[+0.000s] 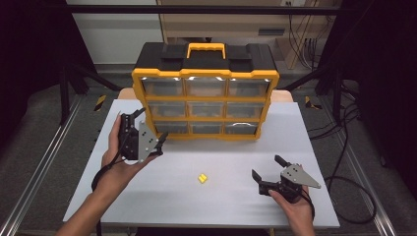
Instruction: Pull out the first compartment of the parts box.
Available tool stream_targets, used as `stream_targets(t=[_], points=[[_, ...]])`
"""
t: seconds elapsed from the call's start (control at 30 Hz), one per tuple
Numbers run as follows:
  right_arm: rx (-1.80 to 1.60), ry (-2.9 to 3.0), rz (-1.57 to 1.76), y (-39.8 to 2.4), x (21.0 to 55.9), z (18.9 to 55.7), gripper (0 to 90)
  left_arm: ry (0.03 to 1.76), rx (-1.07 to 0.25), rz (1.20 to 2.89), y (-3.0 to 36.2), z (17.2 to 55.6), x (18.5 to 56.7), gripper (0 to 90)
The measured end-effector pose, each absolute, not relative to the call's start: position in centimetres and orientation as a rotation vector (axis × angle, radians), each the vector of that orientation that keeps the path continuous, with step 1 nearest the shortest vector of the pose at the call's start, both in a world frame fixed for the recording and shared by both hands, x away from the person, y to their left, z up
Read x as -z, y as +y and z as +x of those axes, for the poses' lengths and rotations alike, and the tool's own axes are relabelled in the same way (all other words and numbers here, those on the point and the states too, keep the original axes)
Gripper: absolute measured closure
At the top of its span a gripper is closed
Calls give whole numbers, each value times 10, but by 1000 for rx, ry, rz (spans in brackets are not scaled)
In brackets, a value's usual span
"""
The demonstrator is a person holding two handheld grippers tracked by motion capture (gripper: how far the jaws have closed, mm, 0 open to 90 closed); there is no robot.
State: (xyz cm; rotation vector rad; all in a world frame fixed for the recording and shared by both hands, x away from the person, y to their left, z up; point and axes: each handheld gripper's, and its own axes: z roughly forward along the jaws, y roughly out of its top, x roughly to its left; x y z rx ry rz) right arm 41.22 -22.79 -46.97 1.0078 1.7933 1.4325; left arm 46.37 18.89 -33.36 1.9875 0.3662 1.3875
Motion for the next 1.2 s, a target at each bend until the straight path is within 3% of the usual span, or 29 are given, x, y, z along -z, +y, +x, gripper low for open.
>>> stream_targets(t=[0.47,0.67,1.2], points=[[-1419,1799,994,-228,469,412,39,287,-1672,2005,172,484,309,151],[-1425,1798,992,-228,468,412,36,285,-1793,1967,171,486,307,215],[-1429,1811,989,-229,468,411,38,147,-1960,1987,170,488,305,509]])
